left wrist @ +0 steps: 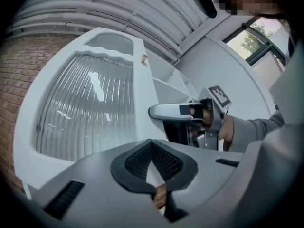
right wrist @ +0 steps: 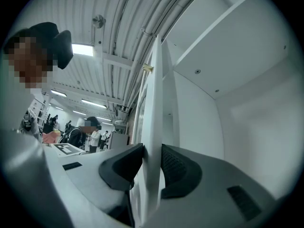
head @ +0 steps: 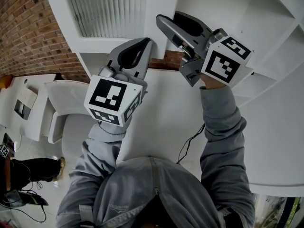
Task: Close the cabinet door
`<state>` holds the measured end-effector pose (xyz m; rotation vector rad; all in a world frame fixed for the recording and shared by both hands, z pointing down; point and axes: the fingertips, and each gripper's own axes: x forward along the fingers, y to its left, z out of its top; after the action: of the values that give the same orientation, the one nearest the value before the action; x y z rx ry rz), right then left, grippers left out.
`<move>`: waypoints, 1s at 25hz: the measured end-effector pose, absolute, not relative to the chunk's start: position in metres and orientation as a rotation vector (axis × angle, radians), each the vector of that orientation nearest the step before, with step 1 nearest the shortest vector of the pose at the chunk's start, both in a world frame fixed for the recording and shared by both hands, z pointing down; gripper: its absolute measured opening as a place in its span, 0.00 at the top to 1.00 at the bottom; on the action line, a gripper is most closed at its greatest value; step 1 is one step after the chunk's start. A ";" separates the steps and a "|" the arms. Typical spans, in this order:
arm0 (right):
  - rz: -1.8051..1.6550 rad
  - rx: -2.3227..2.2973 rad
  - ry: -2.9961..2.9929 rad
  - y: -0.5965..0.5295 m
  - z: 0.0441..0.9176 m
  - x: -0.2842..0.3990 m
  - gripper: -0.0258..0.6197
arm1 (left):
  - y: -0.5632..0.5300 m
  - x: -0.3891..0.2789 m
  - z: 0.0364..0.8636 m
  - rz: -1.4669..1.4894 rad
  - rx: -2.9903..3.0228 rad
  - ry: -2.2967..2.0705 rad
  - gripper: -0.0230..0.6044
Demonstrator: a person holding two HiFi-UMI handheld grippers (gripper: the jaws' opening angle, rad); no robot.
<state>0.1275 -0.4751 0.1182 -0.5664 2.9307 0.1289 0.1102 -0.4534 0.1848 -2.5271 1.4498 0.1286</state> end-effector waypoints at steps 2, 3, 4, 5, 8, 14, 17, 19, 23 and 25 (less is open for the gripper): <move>0.130 -0.570 2.925 -0.476 0.118 0.129 0.77 | -0.456 0.110 0.186 0.124 -2.530 1.449 0.96; 0.132 -0.571 2.923 -0.477 0.117 0.130 0.76 | -0.457 0.110 0.187 0.122 -2.530 1.449 0.96; 0.133 -0.571 2.922 -0.477 0.117 0.130 0.76 | -0.458 0.110 0.187 0.122 -2.530 1.450 0.96; 0.134 -0.571 2.922 -0.478 0.118 0.130 0.76 | -0.459 0.110 0.188 0.122 -2.530 1.453 0.96; 0.132 -0.570 2.924 -0.480 0.119 0.130 0.76 | -0.463 0.110 0.191 0.118 -2.532 1.457 0.96; 0.117 -0.576 2.909 -0.482 0.119 0.132 0.76 | -0.467 0.113 0.193 0.113 -2.531 1.456 0.96; 0.108 -0.585 2.906 -0.484 0.120 0.134 0.76 | -0.468 0.114 0.193 0.112 -2.529 1.454 0.96; 0.091 -0.593 2.902 -0.484 0.119 0.134 0.75 | -0.469 0.114 0.192 0.114 -2.526 1.453 0.96; 0.076 -0.639 2.888 -0.486 0.116 0.137 0.75 | -0.470 0.114 0.189 0.120 -2.527 1.450 0.96; 0.085 -0.684 2.874 -0.487 0.115 0.140 0.75 | -0.472 0.113 0.189 0.121 -2.531 1.449 0.96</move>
<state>0.1404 -0.4871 0.1151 -0.6842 2.8742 0.0852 0.1133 -0.4723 0.1889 -2.5308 1.4492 0.1213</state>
